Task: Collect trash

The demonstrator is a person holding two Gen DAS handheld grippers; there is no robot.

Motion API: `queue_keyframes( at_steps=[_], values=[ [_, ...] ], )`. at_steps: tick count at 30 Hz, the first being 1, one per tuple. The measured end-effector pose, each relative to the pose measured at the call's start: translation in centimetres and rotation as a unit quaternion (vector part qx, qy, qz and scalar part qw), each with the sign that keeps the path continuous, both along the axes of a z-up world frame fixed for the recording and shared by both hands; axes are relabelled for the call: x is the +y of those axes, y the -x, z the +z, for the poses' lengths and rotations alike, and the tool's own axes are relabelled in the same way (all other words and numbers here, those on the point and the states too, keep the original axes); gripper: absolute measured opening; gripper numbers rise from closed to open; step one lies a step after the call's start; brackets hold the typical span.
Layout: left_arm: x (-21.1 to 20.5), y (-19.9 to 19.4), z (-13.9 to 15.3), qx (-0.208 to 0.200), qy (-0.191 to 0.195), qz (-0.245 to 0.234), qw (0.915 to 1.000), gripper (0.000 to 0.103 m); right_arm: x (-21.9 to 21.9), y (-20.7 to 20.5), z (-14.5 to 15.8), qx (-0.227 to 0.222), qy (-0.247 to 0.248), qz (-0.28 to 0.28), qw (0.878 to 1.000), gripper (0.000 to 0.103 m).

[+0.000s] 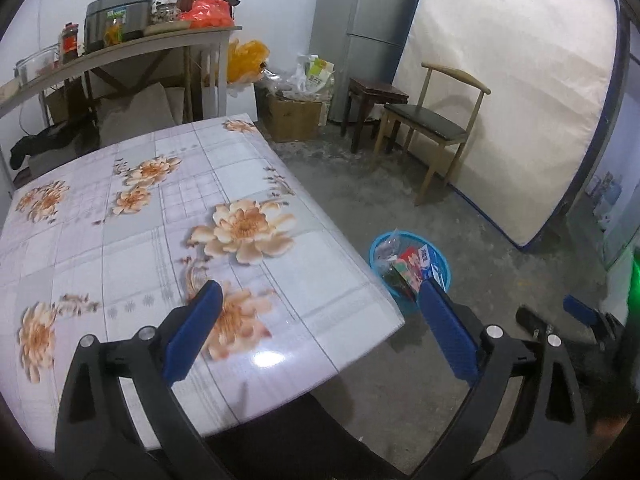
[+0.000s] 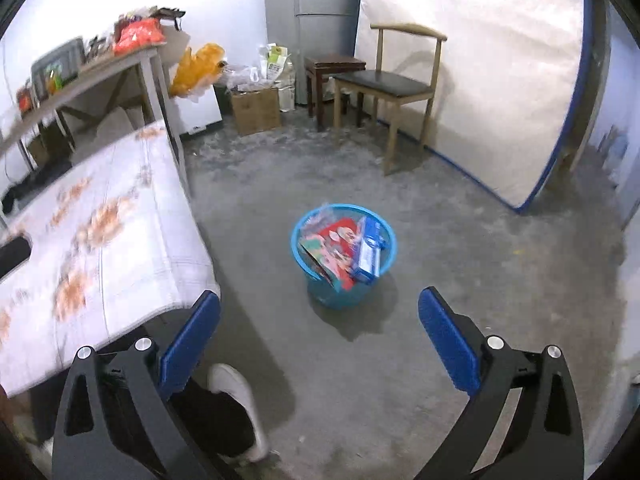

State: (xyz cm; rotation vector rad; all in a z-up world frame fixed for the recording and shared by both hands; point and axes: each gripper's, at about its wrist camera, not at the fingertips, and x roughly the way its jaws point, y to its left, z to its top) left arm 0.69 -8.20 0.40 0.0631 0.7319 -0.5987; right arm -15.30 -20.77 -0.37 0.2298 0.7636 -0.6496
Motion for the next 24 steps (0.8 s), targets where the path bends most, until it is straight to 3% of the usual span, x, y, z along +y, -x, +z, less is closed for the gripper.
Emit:
queue_keyframes(
  at_steps=[8,15,24],
  values=[
    [-1.3,3.2,-1.3,-0.028,-0.066,0.03,0.997,0.094,3.5,1.9,0.6,0.015,0.066,-0.034,0.997,0.097],
    [-1.8,3.4,-1.5,-0.032,-0.108,0.073,0.9909,0.094,2.4,2.7,1.0,0.002,0.051,-0.048,0.998,0.097],
    [-1.7,3.5,-1.3,-0.029,-0.119,0.098,0.9876,0.094,0.7,3.6,0.1,0.016,0.051,-0.071,0.996,0.097]
  ],
)
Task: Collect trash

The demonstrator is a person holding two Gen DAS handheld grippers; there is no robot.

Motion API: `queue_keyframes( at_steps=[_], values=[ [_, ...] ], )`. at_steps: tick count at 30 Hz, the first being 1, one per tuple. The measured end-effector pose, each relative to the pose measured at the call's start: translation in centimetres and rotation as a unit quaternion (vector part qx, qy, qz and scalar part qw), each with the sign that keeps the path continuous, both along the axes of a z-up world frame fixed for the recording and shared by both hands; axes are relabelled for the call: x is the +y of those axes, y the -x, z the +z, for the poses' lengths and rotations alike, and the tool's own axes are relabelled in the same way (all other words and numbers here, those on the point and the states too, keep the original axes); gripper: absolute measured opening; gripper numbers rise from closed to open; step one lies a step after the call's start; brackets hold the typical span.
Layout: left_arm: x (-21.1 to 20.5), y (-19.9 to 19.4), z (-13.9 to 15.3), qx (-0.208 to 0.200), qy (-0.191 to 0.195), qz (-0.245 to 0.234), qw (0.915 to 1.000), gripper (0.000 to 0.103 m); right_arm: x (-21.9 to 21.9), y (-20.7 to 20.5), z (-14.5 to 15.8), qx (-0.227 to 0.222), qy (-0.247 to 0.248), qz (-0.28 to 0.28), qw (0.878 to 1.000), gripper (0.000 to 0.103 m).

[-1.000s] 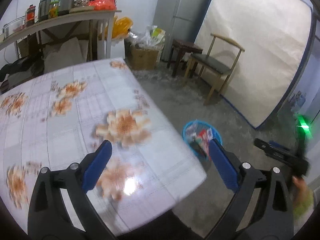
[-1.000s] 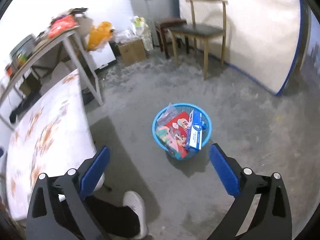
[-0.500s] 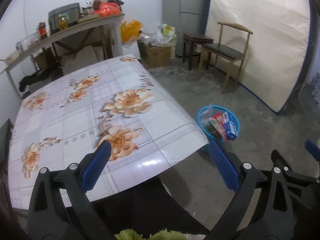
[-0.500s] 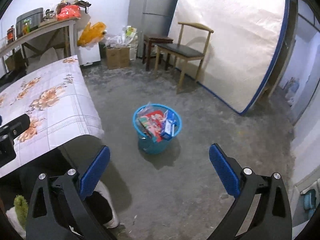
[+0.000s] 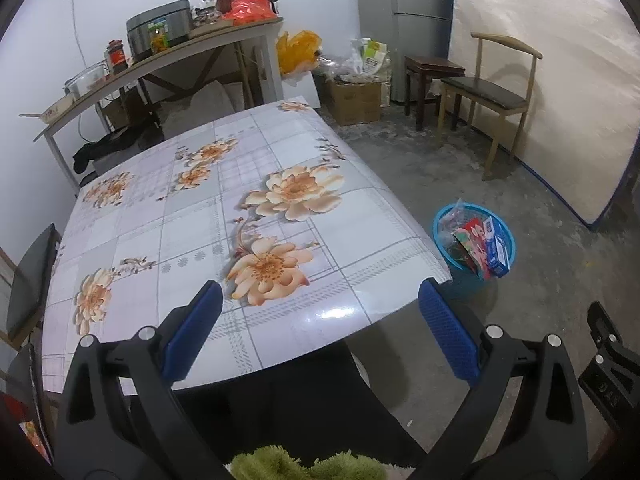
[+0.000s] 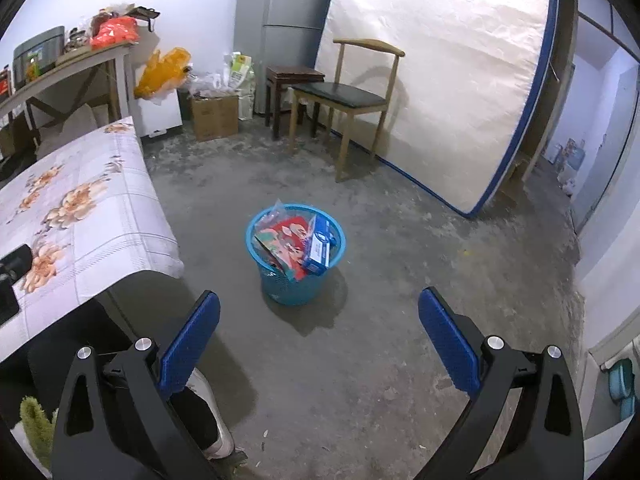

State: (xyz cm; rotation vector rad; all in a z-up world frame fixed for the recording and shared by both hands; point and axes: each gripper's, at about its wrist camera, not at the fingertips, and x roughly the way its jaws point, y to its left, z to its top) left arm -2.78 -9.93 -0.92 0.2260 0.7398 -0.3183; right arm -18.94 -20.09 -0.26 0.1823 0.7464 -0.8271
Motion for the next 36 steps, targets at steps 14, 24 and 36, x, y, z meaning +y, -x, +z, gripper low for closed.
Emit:
queue_keyframes(
  at_steps=[14,24,36],
  values=[
    [-1.3,0.5,-0.2,0.01,-0.014,-0.013,0.9998,0.094,-0.8,0.2,-0.5,0.001,-0.007,-0.006,1.0,0.097],
    [-1.8,0.7,-0.3,0.015,-0.017,-0.018,0.9996,0.094,-1.3,0.3,-0.5,0.002,-0.009,-0.01,1.0,0.097],
    [-2.1,1.3,0.0,0.011,-0.016,-0.02,0.9996,0.094,-1.2,0.7,-0.3,-0.002,-0.004,-0.013,1.0,0.097]
  ],
)
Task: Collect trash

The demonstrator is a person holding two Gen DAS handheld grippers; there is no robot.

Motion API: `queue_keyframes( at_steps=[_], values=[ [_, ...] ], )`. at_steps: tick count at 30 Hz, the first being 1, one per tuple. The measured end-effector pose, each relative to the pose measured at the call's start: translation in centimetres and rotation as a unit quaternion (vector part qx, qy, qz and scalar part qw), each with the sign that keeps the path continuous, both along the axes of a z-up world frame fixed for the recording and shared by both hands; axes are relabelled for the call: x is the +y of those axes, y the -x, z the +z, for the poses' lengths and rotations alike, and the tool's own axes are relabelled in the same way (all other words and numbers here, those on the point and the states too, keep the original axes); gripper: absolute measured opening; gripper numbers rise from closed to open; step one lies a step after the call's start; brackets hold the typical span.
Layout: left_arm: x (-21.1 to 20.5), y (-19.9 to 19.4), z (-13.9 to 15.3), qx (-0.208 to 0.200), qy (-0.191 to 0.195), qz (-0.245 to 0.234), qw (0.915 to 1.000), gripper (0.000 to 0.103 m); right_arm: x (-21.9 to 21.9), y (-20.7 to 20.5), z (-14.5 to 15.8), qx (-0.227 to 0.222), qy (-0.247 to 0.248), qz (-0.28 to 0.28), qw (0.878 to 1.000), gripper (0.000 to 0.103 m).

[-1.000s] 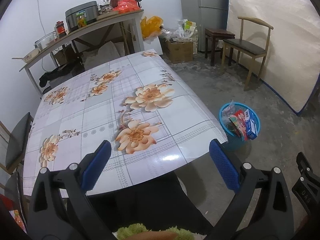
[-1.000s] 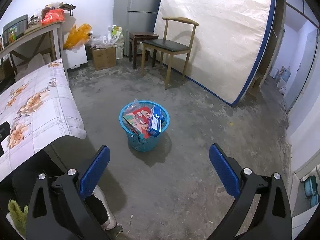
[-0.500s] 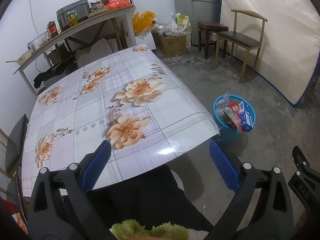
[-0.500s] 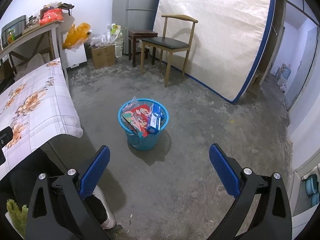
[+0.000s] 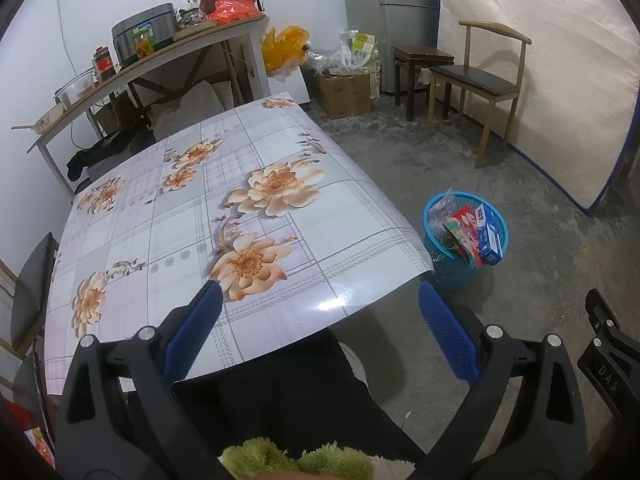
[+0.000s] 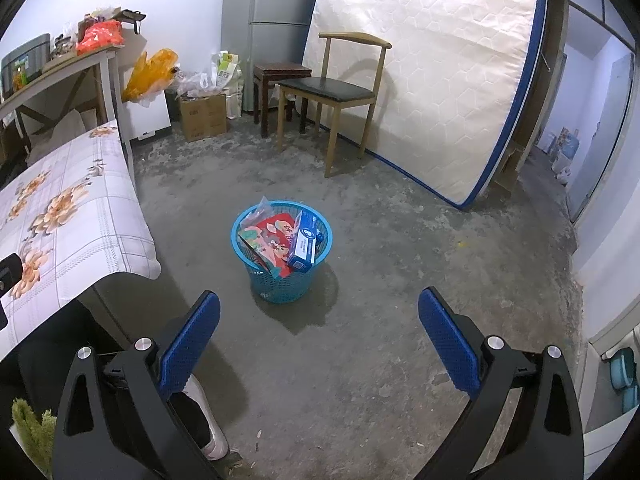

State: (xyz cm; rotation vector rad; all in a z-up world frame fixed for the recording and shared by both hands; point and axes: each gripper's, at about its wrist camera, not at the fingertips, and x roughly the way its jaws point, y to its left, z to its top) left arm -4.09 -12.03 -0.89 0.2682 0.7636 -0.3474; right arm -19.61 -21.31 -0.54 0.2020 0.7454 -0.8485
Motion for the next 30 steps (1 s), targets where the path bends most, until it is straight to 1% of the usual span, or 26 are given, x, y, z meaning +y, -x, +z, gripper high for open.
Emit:
queue_keyframes(
  at_steps=[16,30],
  values=[
    [0.04,0.03,0.14,0.003,0.002,-0.001,1.0,0.094,-0.01,-0.24,0.31,0.004,0.01,0.004,1.0,0.097],
    [0.22,-0.01,0.19,0.003,0.002,0.0,1.0,0.095,0.04,-0.32,0.37,0.005,0.01,0.007,1.0,0.097]
  ],
)
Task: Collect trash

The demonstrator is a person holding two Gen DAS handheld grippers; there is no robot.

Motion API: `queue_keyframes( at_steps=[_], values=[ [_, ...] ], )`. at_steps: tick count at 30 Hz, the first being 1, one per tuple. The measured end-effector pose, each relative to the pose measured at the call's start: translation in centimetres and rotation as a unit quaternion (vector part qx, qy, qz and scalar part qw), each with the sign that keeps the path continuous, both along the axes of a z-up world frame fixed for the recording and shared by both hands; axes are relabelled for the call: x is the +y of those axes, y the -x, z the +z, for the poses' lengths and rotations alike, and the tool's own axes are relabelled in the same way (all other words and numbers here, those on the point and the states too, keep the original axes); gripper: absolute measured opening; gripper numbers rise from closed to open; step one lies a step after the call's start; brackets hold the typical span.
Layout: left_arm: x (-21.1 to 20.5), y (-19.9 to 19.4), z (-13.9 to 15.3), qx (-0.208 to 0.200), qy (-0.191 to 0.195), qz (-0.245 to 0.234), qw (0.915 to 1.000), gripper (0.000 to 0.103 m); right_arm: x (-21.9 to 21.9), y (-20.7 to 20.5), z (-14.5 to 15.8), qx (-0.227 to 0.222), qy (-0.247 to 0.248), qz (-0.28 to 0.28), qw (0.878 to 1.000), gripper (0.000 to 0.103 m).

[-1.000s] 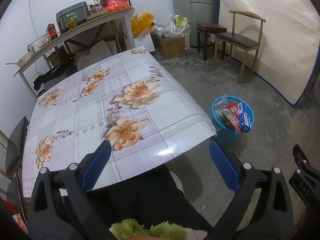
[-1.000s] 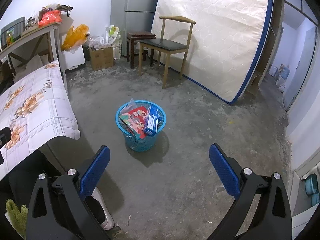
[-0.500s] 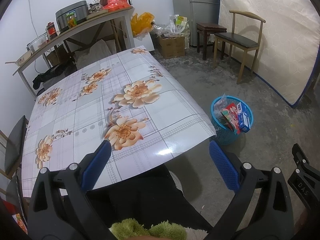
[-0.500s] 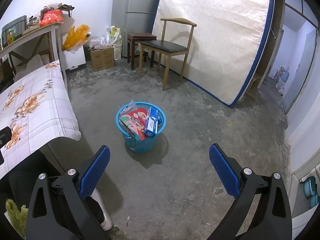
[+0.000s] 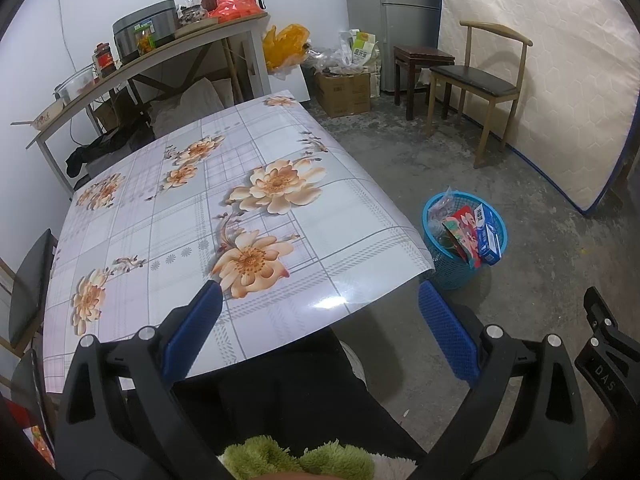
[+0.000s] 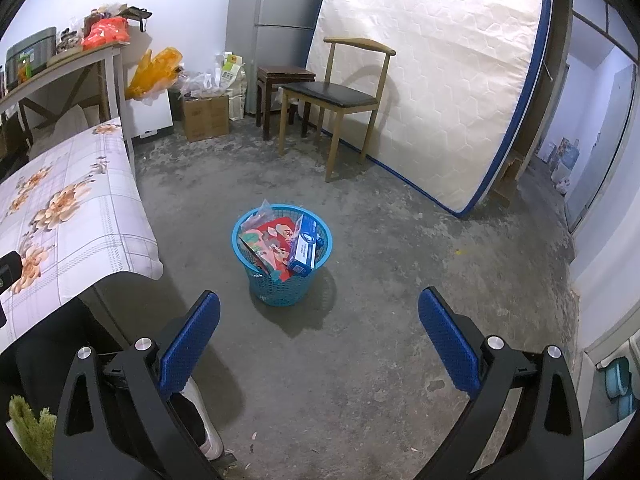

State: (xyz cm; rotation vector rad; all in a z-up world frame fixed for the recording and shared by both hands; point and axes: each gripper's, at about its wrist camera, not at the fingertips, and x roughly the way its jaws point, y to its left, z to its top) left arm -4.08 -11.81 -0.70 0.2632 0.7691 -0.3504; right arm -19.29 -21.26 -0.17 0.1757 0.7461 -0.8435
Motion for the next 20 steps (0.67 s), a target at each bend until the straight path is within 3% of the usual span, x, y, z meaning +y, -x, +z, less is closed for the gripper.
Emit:
queue_keyframes(
  at_steps=[20],
  values=[
    [0.06,0.16,0.15,-0.001,0.001,-0.001,1.0,0.094,-0.14,0.06,0.27,-0.003,-0.001,-0.001,1.0,0.097]
  ],
)
